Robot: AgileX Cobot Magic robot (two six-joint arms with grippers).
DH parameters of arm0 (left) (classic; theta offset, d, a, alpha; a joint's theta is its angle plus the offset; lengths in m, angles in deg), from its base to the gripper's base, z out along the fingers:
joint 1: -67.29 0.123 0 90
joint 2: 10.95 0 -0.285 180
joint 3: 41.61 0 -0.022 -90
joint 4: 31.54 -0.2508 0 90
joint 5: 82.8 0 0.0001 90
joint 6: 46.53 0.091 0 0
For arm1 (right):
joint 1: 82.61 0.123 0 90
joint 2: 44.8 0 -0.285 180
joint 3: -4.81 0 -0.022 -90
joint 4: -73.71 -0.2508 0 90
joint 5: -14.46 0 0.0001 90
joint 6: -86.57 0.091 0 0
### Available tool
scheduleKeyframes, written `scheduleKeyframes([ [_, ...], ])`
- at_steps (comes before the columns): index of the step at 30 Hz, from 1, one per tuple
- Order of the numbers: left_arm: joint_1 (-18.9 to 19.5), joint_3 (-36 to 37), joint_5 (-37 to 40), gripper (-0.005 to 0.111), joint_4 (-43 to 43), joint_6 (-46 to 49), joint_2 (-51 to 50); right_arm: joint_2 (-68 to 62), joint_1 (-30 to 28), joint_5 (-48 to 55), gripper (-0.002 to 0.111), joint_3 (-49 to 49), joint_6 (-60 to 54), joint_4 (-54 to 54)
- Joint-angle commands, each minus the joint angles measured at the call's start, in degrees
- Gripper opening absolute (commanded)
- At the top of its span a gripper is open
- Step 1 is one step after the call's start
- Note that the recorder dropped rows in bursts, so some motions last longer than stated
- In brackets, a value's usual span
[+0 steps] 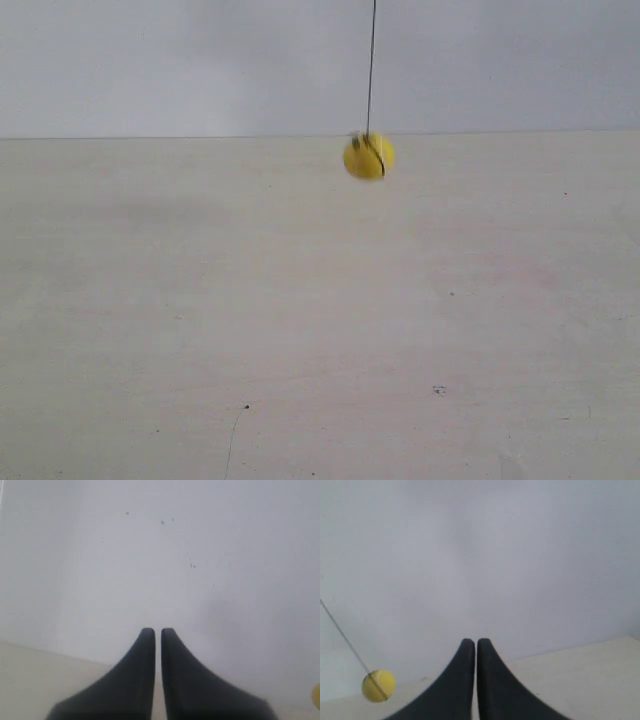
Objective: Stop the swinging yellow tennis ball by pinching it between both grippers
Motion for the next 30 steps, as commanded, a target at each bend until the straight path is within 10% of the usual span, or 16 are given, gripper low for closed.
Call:
scheduleKeyframes([
  [1,-0.29,0.02,-3.9,0.005,0.65,-6.51,0.05,0.24,-0.15,-4.31,0.0,-0.07,9.22,0.05],
  [8,-0.29,0.02,-12.2,0.005,-1.46,-12.78,0.05,0.24,-0.15,-12.19,0.0,-0.07,16.94,6.84],
  [13,-0.29,-3.63,-24.13,0.005,-20.93,-21.76,0.05,0.24,-0.15,-18.7,0.0,-1.92,27.06,21.17],
  [30,-0.29,-26.3,-19.67,0.005,-49.86,-41.32,-36.34,-37.62,-0.15,-14.88,0.0,-21.07,28.15,32.52],
])
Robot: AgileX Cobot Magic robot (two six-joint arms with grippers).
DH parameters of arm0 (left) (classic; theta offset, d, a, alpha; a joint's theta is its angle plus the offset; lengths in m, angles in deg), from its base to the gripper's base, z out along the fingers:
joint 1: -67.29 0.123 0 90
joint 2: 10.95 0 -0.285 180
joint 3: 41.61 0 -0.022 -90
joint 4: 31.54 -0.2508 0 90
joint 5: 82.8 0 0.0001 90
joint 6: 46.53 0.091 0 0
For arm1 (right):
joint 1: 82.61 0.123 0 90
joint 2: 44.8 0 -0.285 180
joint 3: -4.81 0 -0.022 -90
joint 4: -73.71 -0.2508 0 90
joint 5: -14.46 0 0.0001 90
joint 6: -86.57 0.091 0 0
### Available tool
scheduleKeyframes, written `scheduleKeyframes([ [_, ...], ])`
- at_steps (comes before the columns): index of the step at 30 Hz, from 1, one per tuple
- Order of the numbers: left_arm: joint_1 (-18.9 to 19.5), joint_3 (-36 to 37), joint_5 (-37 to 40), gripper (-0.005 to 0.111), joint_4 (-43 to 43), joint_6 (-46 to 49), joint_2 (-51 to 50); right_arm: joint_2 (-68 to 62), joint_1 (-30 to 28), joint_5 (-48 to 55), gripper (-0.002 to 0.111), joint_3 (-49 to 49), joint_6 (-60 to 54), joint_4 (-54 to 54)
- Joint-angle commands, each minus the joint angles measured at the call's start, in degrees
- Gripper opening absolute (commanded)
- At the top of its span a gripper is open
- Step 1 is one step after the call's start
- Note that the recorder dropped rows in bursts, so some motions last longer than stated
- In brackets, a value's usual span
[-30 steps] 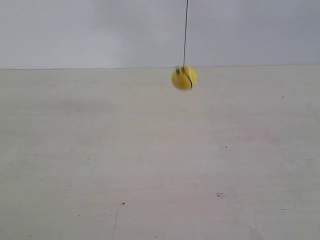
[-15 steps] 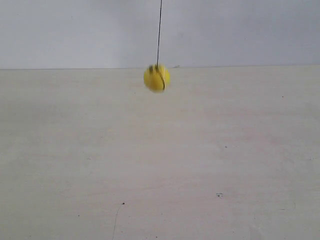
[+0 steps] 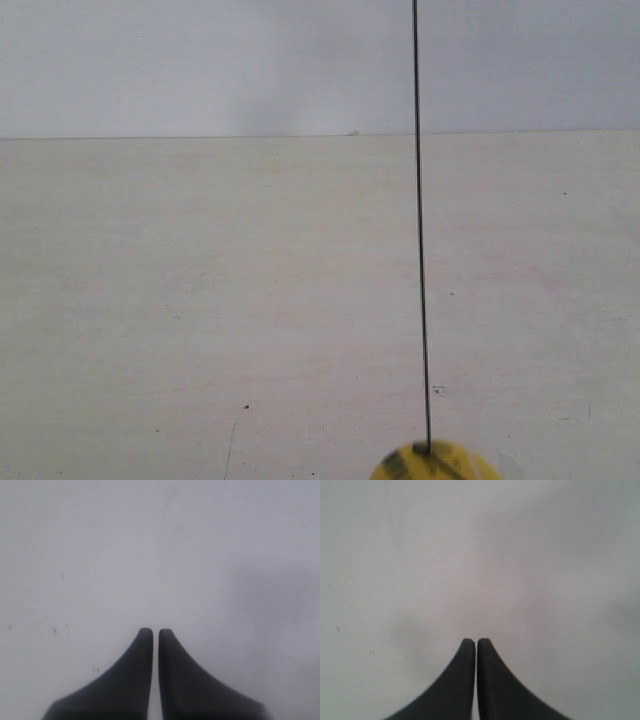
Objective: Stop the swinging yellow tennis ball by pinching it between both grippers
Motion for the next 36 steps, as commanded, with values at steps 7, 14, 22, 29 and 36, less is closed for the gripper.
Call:
scheduleKeyframes([
  [7,-0.29,-1.29,-10.05,0.005,-27.76,-9.25,-28.56,-30.17,-0.15,1.61,0.0,-1.04,0.08,14.98],
  [14,-0.29,-1.5,-15.66,0.005,-32.15,-3.13,-42.65,-47.47,-0.15,-14.06,0.0,-1.68,-1.67,26.74],
  [22,-0.29,-5.2,-25.31,0.005,-38.88,0.16,-57.64,-61.46,-0.15,-21.14,0.0,-5.14,-1.91,39.68],
  [29,-0.29,-7.27,-30.51,0.005,-44.7,-1.23,-63.57,-64.28,-0.15,-29.27,0.0,-5.14,-3.16,46.61],
  [36,-0.29,-7.27,-41.33,0.005,-50.68,-1.23,-63.57,-64.28,-0.15,-37.38,0.0,-5.14,-1.72,52.94],
])
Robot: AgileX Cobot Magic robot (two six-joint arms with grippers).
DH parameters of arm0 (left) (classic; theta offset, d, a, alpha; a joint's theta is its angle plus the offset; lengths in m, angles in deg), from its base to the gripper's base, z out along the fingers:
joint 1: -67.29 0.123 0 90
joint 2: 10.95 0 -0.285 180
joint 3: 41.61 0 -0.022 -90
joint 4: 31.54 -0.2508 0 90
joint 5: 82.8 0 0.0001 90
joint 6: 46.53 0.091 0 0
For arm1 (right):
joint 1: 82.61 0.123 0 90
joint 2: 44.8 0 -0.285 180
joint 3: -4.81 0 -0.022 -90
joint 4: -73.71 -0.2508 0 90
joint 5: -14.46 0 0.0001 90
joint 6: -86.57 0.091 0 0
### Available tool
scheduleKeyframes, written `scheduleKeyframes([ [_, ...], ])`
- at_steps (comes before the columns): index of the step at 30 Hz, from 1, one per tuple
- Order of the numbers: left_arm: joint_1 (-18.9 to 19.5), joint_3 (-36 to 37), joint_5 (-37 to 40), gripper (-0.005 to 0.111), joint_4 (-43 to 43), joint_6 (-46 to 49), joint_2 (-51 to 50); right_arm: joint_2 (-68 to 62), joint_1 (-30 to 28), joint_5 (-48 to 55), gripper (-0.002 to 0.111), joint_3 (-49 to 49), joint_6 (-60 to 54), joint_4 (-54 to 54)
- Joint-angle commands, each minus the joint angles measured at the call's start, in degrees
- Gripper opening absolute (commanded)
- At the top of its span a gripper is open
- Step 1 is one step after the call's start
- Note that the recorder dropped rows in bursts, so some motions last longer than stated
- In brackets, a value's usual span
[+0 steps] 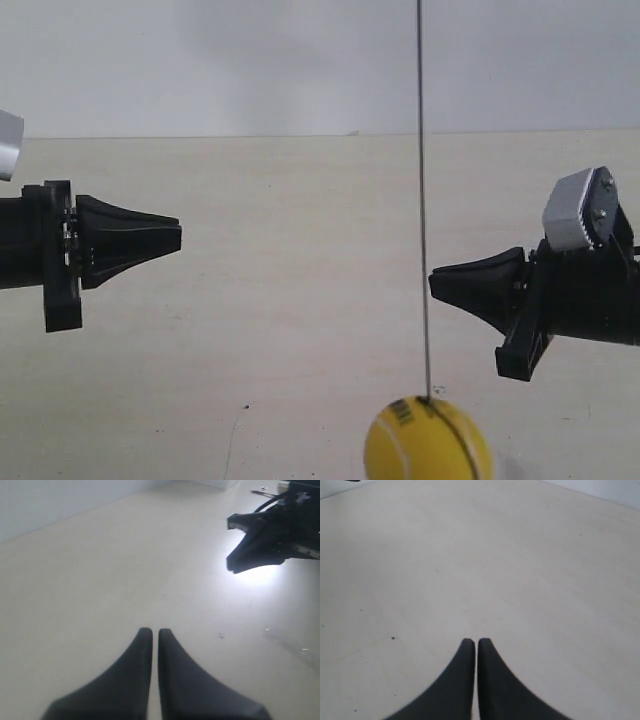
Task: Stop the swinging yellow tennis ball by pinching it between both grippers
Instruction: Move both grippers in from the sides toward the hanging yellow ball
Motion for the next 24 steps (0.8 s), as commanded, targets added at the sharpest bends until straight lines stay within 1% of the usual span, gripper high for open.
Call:
scheduleKeyframes([
  [1,-0.29,-0.27,-4.3,0.005,-1.93,-0.52,-0.07,0.02,-0.15,-4.18,0.0,-0.23,0.83,3.17],
  [4,-1.34,-0.27,-4.3,0.005,-1.93,-0.52,-0.55,0.02,-0.15,-4.71,0.0,-0.23,1.52,3.72],
  [12,-6.86,-1.69,-3.39,0.005,-2.24,-0.38,-2.51,0.02,-0.04,-5.85,0.0,-0.23,1.93,4.82],
  [15,-8.03,-2.4,-2.82,0.005,-2.24,-0.71,-3.0,0.02,-0.04,-6.68,0.0,-0.23,1.93,5.27],
  [24,-8.14,-2.49,-1.35,0.005,-1.01,-0.15,-4.45,0.02,-0.04,-7.38,0.0,-1.34,3.49,6.89],
])
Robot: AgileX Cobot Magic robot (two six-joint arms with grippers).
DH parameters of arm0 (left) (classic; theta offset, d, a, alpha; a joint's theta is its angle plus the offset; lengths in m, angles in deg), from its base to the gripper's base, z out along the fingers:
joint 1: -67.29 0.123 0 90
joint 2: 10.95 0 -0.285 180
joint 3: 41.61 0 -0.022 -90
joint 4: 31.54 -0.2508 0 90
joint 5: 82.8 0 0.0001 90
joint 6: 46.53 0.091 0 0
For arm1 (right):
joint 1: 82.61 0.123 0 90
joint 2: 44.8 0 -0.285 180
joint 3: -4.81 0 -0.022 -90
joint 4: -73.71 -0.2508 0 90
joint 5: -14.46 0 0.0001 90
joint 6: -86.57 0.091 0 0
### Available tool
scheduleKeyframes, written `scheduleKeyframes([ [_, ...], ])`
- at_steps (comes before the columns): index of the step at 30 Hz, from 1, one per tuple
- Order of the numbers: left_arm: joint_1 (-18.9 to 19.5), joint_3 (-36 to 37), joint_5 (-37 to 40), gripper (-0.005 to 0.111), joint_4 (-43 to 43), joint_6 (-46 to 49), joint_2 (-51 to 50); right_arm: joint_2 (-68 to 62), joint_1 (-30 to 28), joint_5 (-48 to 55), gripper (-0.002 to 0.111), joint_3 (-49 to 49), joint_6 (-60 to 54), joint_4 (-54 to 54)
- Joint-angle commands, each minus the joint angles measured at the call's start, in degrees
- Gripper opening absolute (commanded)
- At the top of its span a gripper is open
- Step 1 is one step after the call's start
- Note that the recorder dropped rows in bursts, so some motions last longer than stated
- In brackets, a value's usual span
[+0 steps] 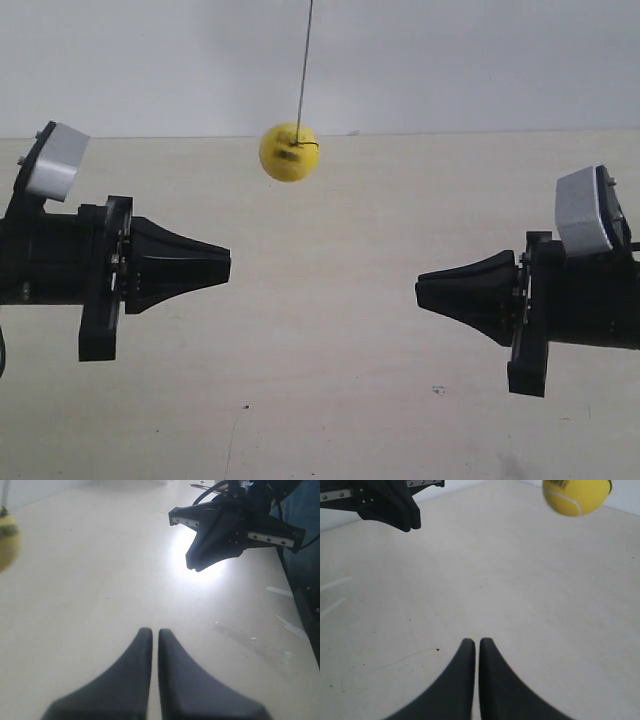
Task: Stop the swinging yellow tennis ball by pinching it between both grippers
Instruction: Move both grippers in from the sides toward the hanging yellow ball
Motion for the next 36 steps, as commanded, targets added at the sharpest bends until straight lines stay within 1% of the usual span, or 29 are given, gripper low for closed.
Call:
scheduleKeyframes([
  [1,-0.35,-0.23,0.52,0.005,0.81,-0.06,-0.34,0.11,-0.04,-0.4,0.0,-0.86,1.28,1.12],
  [7,-0.35,-0.23,0.41,0.005,1.29,-0.59,-0.34,0.11,-0.04,-0.02,0.0,-0.86,1.0,1.12],
  [9,-0.5,-0.23,-0.99,0.005,1.29,-1.55,-0.5,-0.01,-0.04,0.13,0.0,-0.86,1.23,1.12],
  [11,-1.35,-0.23,-1.48,0.005,0.92,-1.55,-1.02,-0.43,-0.04,0.13,0.0,-0.86,1.34,1.25],
  [16,-5.53,-0.27,-0.48,0.005,2.21,-0.27,-2.4,-3.19,-0.04,-0.78,0.0,-0.86,-0.59,-0.43],
  [19,-6.67,-0.93,1.18,0.005,2.39,-0.27,-2.59,-3.88,-0.04,-1.4,0.0,-1.36,-0.65,-0.36],
  [27,-6.92,-1.09,2.21,0.005,3.58,0.8,-2.59,-3.88,-0.04,-2.39,0.0,-1.36,-1.09,-0.36],
  [32,-6.92,-1.09,7.94,0.005,7.08,1.93,-2.59,-3.88,-0.04,-0.79,0.0,-2.55,-0.84,-0.53],
  [36,-6.92,-1.09,8.15,0.005,7.08,2.34,-2.59,-3.88,-0.04,-0.42,0.0,-2.55,-1.44,-1.53],
])
